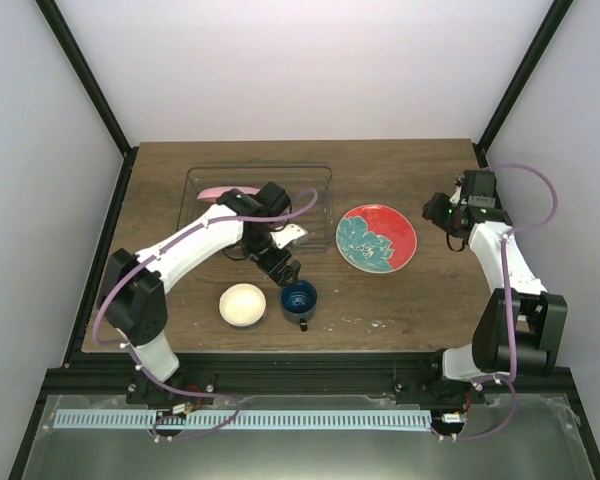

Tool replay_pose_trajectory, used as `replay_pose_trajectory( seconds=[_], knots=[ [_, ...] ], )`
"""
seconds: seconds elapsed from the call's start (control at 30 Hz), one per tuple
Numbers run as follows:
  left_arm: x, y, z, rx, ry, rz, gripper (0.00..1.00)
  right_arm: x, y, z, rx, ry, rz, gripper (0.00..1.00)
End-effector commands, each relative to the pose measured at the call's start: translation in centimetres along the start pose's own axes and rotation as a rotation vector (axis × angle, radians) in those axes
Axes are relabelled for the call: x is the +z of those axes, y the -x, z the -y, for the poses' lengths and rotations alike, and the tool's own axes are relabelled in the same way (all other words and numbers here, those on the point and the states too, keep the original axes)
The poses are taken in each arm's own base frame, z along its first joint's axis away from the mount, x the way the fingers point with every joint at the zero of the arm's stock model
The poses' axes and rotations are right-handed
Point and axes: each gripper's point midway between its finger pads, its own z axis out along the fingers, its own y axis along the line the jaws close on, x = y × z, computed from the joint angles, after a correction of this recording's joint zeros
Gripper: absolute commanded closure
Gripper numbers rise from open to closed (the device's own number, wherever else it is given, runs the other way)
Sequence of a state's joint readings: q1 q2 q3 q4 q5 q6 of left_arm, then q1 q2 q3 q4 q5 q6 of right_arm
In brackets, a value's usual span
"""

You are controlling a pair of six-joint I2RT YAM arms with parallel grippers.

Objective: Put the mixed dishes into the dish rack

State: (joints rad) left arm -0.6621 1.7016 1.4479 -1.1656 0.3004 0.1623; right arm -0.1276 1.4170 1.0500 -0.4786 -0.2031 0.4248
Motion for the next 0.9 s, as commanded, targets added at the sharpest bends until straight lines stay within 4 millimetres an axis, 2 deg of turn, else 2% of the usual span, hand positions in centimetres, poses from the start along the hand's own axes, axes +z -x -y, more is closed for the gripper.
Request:
replay_pose_trajectory(
  seconds=[0.0, 0.23, 0.63, 0.87],
  knots=[
    [0.8, 0.6, 0.1, 0.028, -0.007, -0.020, 0.00, -0.8, -0.3, 0.1, 0.003, -0.019, 0.013, 0.46],
    [2.7, 0.9, -0.3, 0.029, 0.001, -0.070, 0.03, -0.4, -0.5, 0.3, 0.005, -0.025, 0.000, 0.46],
    [6.2, 0.0, 0.5, 0.072, 0.005, -0.166, 0.14, -0.3, -0.9, 0.6, 0.002, -0.044, -0.019, 0.46],
    [7.4, -0.9, 0.0, 0.063, 0.016, -0.184, 0.27, -0.5, -1.3, 0.7, 0.002, -0.042, -0.024, 0.46]
  ],
)
